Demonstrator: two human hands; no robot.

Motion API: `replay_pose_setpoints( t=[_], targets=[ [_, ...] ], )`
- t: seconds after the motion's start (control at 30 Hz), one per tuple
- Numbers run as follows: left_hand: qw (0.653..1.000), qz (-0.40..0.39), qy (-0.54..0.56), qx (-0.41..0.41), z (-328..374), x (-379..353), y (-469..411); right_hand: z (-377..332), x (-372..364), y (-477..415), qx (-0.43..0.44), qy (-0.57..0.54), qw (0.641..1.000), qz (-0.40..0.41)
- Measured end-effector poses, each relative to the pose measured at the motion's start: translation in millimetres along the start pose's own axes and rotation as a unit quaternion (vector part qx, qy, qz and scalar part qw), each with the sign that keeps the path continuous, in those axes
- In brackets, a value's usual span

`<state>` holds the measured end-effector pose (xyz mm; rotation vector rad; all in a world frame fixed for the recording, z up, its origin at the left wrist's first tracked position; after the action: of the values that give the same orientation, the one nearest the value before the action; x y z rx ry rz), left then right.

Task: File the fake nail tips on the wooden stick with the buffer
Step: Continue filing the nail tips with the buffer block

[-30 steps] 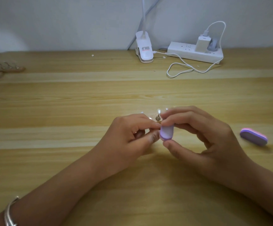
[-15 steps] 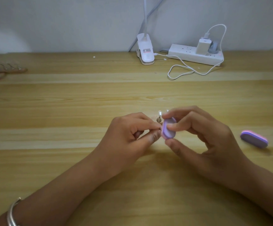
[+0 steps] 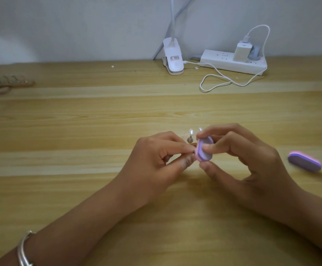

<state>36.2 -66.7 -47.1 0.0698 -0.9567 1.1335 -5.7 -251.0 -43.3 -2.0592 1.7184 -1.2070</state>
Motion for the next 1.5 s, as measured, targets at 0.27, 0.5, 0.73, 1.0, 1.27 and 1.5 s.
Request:
replay_pose_setpoints(
  t=[0.27, 0.5, 0.73, 1.0, 1.27, 1.5],
  targets=[
    [1.000, 0.002, -0.009, -0.003, 2, 3, 0, 1, 2, -1, 0.010, 0.021, 1.000, 0.000],
    [1.000, 0.010, 0.007, 0.013, 3, 4, 0, 4, 7, -2, 0.008, -0.001, 1.000, -0.006],
    [0.999, 0.012, 0.033, 0.023, 1, 6, -2, 2, 3, 0, 0.036, 0.016, 0.999, -0.011],
    [0.996, 0.011, 0.077, 0.034, -1, 3, -3, 1, 3, -1, 0.040, 0.018, 0.999, -0.003],
    [0.993, 0.006, 0.111, 0.042, 0, 3, -3, 1, 3, -2, 0.041, 0.026, 0.999, 0.002],
    [0.991, -0.008, 0.128, 0.045, 2, 5, -4, 1, 4, 0, 0.067, 0.008, 0.997, -0.021]
  ],
)
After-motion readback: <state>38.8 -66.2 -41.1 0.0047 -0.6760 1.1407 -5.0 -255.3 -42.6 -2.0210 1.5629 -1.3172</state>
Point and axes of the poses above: each hand's wrist, its own y-axis away from the middle knuckle, its own x-axis out of the back of the hand, z = x × y, the point moved 2 cm from there along -y, towards the middle knuckle, and after that the axes turned 14 degrees about -y, right-handed, at the moved point
